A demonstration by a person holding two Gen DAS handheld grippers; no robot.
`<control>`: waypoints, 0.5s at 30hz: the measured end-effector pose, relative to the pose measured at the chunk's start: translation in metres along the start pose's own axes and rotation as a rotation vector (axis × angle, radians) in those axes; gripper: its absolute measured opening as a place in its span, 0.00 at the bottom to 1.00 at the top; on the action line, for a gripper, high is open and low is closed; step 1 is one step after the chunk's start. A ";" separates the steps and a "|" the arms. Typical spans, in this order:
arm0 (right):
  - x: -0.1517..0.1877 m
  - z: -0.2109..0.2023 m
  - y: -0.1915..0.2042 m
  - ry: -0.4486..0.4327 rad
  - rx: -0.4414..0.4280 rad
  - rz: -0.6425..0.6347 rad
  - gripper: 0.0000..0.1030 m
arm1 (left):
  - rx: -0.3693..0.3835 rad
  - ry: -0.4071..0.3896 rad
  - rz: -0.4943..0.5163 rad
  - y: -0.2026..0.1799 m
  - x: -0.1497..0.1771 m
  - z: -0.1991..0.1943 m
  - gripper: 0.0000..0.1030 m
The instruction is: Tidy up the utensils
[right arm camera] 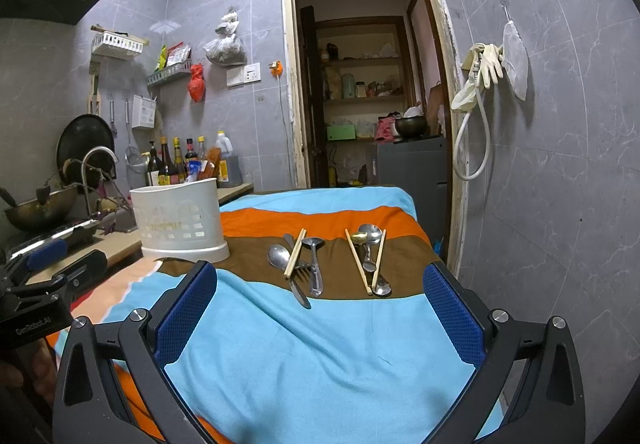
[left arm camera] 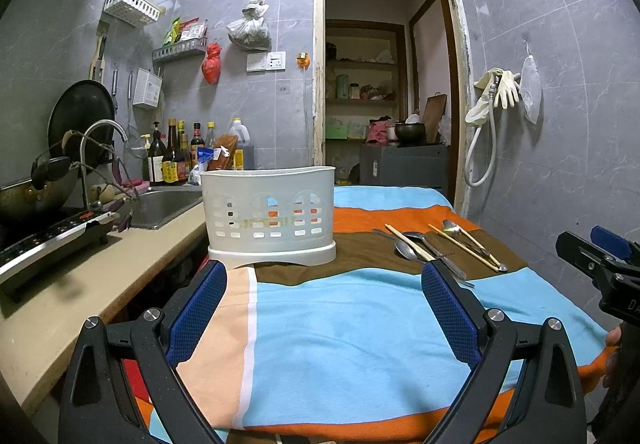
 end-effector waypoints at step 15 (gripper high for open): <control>0.001 0.001 0.001 0.002 -0.001 0.001 1.00 | -0.001 0.002 0.000 0.000 0.000 0.001 0.93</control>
Point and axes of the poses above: each gripper's, at about its wrist camera, not at the fingertips, and z roughly the way its jaws point, y to its left, x to its underside, the point moved 9 cm from there along z, roughly the way its jaws point, and after that the axes turned 6 degrees about -z, right-handed, at the moved point
